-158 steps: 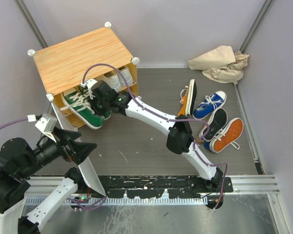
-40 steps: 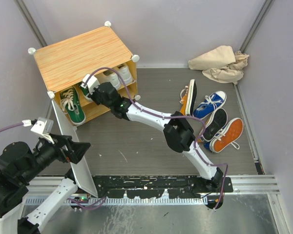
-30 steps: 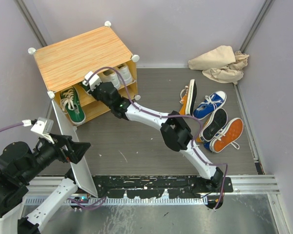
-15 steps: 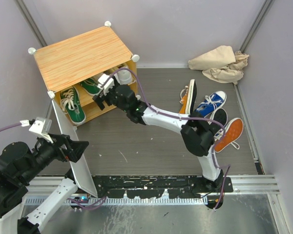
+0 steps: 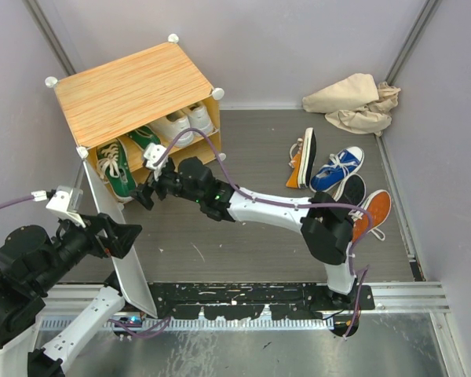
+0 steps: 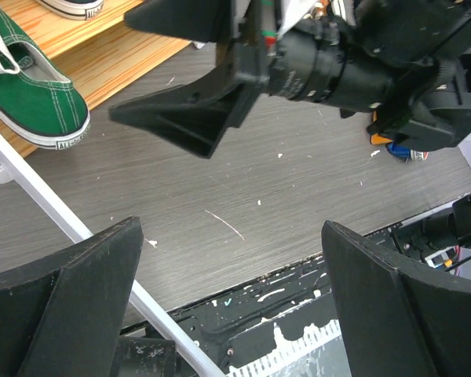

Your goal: Place and organize the shoes in the shoe cabinet

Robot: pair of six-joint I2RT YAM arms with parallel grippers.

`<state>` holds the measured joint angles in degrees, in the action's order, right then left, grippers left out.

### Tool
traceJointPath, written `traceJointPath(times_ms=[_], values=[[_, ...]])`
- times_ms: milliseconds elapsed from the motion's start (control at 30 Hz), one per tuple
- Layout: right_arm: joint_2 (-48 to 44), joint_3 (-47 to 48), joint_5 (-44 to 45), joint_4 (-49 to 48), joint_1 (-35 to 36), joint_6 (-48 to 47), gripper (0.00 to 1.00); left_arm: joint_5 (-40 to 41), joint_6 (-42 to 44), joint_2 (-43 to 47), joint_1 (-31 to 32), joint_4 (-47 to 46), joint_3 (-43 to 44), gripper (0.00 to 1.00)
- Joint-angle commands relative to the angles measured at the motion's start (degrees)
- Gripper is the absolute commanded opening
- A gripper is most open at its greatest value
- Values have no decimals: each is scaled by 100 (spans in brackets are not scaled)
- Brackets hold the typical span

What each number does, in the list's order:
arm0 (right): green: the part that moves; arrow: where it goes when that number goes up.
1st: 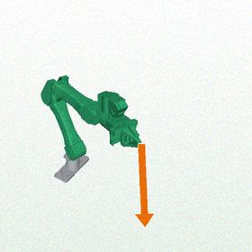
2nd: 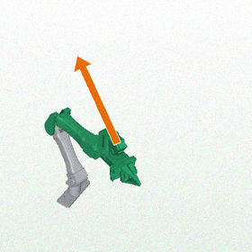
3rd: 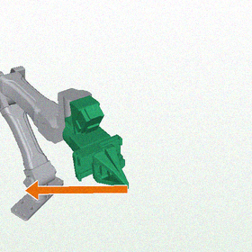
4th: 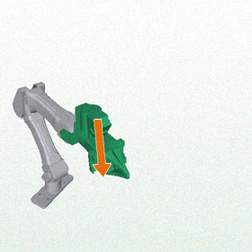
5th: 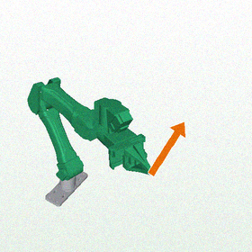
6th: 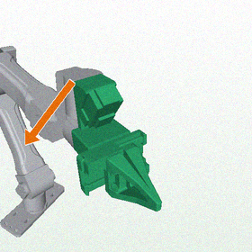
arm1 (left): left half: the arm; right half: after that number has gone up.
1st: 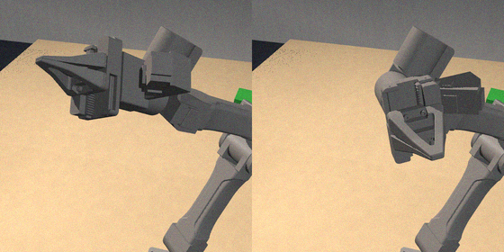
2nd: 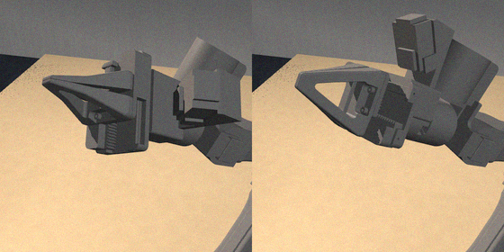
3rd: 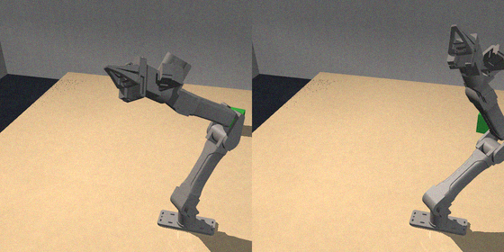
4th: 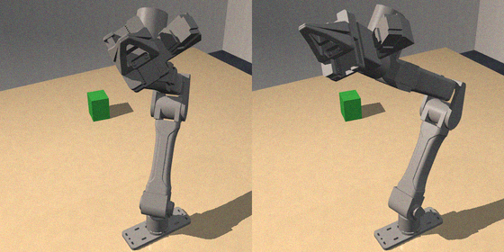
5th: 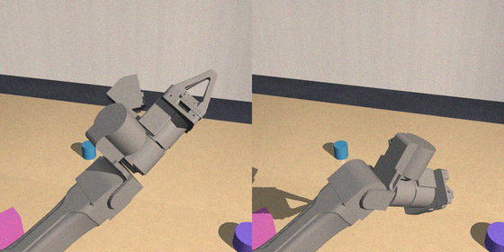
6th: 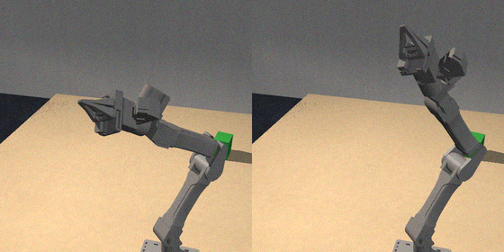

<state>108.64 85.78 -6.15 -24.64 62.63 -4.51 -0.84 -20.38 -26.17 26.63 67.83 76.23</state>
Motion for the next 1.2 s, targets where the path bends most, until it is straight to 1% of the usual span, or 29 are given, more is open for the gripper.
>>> traceJointPath(times_ms=[0,133,233,367,533,667,733,833,867,933,1133,1167], values=[[413,629,54,24,-36,313,94,33,-80,-62,3,-16,163,98],[759,975,103,10,-32,593,92,66,-84,-12,4,4,202,99],[1066,1238,283,-22,-27,779,90,82,-112,39,9,26,236,99],[1355,1542,268,-53,-27,996,87,112,-169,142,8,55,226,99],[1353,1469,293,-227,-20,1306,86,127,-185,181,9,124,256,100],[1474,1568,395,-157,52,1379,85,133,-201,228,7,131,231,100],[1605,1709,397,-86,66,1488,79,137,-211,230,4,133,226,100],[1825,2040,378,260,65,1530,65,137,-223,233,6,143,250,100],[1921,2179,378,428,68,1529,62,140,-227,234,4,159,259,100],[1990,2312,369,645,65,1517,62,146,-230,232,5,168,276,100],[1995,2279,488,733,73,1495,62,157,-251,253,5,178,278,100],[2001,2279,552,766,69,1477,60,161,-253,263,5,181,285,100]])
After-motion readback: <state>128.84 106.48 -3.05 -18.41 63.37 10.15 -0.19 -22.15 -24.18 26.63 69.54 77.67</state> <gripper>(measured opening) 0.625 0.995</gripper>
